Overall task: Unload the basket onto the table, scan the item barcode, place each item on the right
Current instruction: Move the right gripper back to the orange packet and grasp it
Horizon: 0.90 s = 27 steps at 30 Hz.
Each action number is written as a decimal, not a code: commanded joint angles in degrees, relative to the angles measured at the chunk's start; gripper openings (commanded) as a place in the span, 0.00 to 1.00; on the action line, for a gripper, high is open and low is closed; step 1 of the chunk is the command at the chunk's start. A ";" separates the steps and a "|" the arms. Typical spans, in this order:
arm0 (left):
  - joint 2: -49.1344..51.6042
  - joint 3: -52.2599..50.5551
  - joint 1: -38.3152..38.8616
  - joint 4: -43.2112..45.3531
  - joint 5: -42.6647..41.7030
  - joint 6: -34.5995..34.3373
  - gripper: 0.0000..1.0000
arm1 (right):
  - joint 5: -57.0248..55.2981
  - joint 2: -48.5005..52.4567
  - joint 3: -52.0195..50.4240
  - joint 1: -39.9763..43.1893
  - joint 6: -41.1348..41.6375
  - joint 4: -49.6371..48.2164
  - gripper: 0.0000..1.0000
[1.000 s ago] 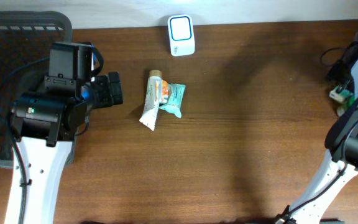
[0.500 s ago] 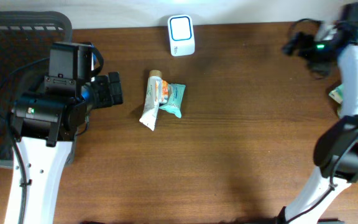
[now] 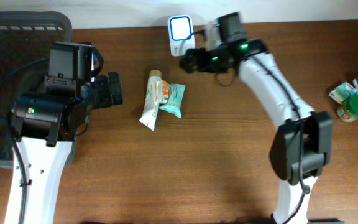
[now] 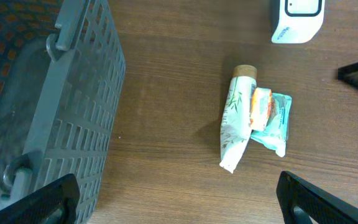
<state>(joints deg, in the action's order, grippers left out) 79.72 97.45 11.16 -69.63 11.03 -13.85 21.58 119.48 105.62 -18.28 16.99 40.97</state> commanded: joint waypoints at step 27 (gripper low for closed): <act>-0.02 -0.02 -0.20 0.04 0.81 0.87 0.99 | -17.29 9.51 -0.55 -16.70 12.48 -6.16 0.50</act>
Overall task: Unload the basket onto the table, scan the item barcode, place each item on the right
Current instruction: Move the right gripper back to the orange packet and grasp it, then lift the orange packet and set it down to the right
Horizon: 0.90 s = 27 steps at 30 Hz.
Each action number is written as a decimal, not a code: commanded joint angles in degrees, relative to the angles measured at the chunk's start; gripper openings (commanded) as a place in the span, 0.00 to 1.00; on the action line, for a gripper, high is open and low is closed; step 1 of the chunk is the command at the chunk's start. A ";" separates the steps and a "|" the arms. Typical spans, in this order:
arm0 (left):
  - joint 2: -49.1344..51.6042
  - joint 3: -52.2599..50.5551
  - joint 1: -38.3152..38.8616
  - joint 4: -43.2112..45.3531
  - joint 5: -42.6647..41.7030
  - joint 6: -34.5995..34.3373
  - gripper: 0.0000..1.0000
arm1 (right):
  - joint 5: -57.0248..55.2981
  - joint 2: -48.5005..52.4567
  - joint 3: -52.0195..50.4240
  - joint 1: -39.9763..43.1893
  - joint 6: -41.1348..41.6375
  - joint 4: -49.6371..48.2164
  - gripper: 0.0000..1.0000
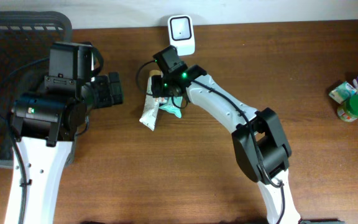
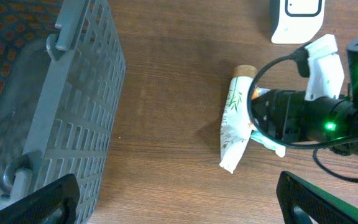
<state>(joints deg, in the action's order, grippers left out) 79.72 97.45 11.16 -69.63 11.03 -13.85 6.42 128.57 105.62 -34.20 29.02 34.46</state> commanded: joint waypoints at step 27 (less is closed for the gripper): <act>-0.02 -0.02 -0.20 0.04 0.81 0.87 0.99 | 33.86 -9.49 2.43 18.08 -9.35 15.39 0.04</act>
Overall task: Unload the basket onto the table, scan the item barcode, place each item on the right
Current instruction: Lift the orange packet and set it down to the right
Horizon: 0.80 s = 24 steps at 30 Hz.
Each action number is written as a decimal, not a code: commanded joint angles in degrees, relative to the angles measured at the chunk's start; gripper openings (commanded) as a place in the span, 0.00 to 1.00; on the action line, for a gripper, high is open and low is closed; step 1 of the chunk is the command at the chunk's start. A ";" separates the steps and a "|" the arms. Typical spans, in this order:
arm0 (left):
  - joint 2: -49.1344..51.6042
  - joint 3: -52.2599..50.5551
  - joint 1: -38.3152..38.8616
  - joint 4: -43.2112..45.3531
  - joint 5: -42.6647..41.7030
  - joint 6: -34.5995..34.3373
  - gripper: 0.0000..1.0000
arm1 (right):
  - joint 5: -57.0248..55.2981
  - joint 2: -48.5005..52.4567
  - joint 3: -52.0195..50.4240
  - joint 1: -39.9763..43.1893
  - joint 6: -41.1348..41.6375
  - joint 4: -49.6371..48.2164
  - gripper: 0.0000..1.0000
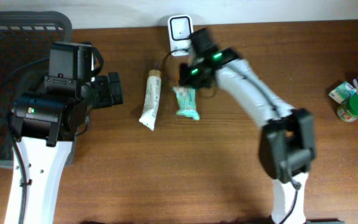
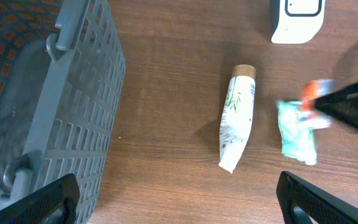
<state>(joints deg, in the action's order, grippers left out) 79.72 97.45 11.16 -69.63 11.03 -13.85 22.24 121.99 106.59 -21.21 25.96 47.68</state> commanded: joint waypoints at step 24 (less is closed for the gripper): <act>-0.02 -0.02 -0.20 0.07 0.79 0.87 0.99 | 26.21 -2.58 -28.52 7.32 -4.15 -25.86 0.04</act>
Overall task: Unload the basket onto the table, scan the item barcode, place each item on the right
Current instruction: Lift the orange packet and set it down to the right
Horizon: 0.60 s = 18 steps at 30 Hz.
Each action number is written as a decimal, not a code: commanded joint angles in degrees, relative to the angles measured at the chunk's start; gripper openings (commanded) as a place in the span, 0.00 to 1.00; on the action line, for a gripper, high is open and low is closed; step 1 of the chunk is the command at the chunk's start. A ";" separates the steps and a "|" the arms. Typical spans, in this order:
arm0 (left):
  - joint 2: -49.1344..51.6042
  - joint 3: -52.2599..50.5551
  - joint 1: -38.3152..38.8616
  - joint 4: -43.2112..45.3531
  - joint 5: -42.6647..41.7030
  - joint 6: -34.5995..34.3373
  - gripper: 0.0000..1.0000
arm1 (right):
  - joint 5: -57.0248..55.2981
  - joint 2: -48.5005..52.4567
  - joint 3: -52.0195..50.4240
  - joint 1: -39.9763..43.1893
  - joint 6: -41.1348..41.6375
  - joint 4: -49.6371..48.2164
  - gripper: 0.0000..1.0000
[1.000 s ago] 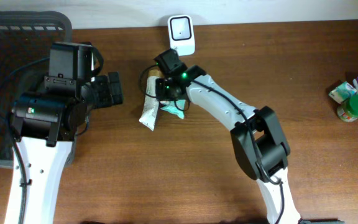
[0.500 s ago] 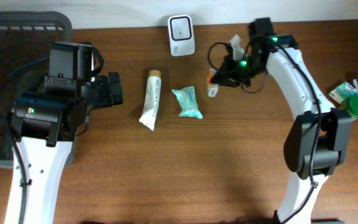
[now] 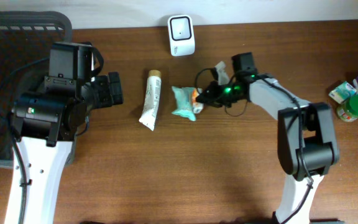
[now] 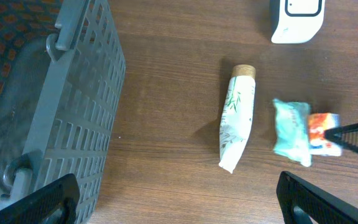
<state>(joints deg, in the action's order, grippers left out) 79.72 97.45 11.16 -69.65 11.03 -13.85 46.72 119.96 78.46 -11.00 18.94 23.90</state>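
A small orange-and-white packet (image 3: 197,99) (image 4: 324,132) lies just right of a teal packet (image 3: 182,102) (image 4: 291,132), and my right gripper (image 3: 207,96) is shut on its right edge. Only that gripper's black fingertips (image 4: 353,134) show in the left wrist view. The white barcode scanner (image 3: 181,27) (image 4: 297,20) stands at the table's back edge, some way behind the packet. A white tube (image 3: 150,99) (image 4: 238,126) lies left of the teal packet. My left gripper (image 3: 112,90) (image 4: 179,211) hangs open left of the tube, holding nothing.
A grey slatted basket (image 3: 17,28) (image 4: 73,93) fills the left side under my left arm. A green-lidded jar (image 3: 353,107) and some small packets (image 3: 340,92) sit at the far right edge.
My right gripper, with the orange-and-white packet, was just below the scanner; now it is farther forward and right, with the packet against the teal packet's right side. The left arm has not moved.
My right gripper was beside the scanner while the orange packet lay on the teal one against the tube. Then it was down on that pile. Then it held the orange packet near the scanner, the teal packet pushed clear of the tube. Now it is low beside the teal packet.
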 commanded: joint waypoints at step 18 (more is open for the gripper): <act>-0.02 -0.02 -0.20 0.07 0.81 0.87 0.99 | 10.29 -2.08 4.57 3.28 2.21 2.64 0.04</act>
<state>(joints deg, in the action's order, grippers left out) 79.72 97.45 11.16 -69.63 11.05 -13.85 54.43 119.70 82.24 -10.15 24.05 24.21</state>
